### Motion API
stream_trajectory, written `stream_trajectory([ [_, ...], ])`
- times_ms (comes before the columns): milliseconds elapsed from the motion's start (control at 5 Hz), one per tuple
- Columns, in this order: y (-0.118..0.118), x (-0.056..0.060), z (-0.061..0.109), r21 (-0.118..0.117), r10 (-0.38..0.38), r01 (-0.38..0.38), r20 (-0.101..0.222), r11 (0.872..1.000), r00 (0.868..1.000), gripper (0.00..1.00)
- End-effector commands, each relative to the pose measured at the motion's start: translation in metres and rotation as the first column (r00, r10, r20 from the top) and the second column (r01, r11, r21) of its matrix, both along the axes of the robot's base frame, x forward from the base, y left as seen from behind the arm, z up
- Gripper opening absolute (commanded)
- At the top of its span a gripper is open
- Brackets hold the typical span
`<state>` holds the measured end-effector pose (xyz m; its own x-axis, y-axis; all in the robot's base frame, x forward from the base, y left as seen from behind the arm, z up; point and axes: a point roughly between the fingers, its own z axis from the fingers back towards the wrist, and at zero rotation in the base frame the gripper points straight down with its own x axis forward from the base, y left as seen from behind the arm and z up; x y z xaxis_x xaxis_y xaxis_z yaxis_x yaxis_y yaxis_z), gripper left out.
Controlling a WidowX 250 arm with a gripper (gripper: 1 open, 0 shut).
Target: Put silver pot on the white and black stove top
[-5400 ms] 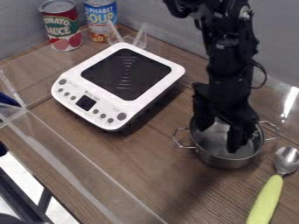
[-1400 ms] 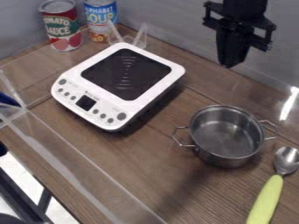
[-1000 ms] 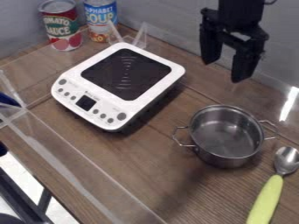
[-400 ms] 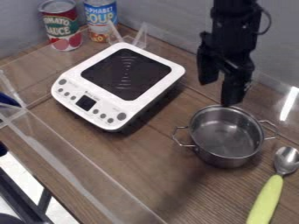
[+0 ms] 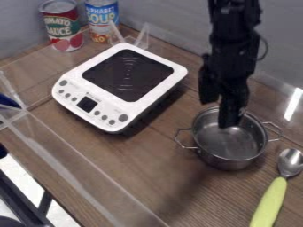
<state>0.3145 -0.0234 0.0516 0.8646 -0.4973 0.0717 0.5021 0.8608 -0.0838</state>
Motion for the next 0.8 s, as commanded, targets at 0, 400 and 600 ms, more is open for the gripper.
stream_trajectory([
  [0,-0.006,0.003,-0.004,-0.005,-0.026,0.026,0.026,1.0,0.999,1.0],
  [400,-0.011,0.004,-0.003,-0.017,-0.026,0.026,0.01,1.0,1.0,1.0],
  [600,-0.012,0.005,0.003,-0.018,-0.035,0.035,0.001,0.999,0.999,0.0],
])
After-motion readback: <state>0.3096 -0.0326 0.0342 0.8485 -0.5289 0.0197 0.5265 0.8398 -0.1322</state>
